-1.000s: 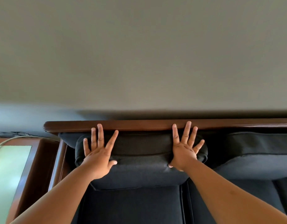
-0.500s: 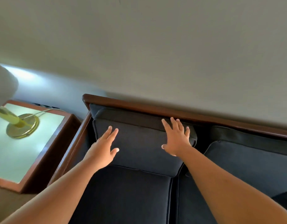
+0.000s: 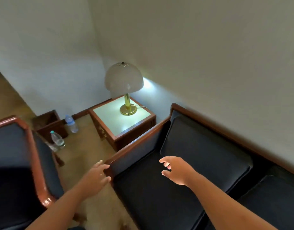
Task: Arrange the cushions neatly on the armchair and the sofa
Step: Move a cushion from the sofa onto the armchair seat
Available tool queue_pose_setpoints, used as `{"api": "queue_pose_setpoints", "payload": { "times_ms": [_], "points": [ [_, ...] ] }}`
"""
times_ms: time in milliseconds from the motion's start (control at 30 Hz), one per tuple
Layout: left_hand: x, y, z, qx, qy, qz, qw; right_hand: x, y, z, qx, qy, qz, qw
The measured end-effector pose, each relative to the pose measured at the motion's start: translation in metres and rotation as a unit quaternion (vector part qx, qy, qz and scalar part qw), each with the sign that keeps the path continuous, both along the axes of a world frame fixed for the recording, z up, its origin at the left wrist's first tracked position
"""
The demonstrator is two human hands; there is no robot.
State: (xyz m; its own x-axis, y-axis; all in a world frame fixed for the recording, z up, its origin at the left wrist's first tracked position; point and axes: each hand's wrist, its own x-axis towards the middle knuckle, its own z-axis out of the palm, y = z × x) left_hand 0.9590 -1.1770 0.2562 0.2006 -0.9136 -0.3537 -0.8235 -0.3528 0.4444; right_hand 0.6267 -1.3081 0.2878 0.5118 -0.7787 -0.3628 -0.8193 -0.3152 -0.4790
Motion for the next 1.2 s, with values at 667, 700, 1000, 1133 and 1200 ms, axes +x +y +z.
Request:
{"api": "queue_pose_setpoints", "payload": {
  "times_ms": [667, 700, 1000, 1133, 1200],
  "points": [
    [0.179, 0.498, -0.04, 0.061, 0.074, 0.399, 0.912, 0.378, 0.293, -0.021, 0.075, 0.056, 0.417, 0.904],
    [0.188, 0.52, -0.045, 0.071, 0.07, 0.404, 0.909, 0.391, 0.309, -0.023, 0.087, 0.056, 0.42, 0.902],
    [0.275, 0.602, -0.062, 0.129, 0.055, 0.414, 0.899, 0.475, 0.392, -0.057, 0.126, 0.064, 0.422, 0.895],
    [0.307, 0.58, -0.074, 0.12, 0.081, 0.409, 0.901, 0.502, 0.38, -0.07, 0.134, 0.087, 0.419, 0.894],
    [0.317, 0.565, -0.077, 0.11, 0.102, 0.412, 0.899, 0.52, 0.368, -0.076, 0.137, 0.1, 0.419, 0.892]
  ]
}}
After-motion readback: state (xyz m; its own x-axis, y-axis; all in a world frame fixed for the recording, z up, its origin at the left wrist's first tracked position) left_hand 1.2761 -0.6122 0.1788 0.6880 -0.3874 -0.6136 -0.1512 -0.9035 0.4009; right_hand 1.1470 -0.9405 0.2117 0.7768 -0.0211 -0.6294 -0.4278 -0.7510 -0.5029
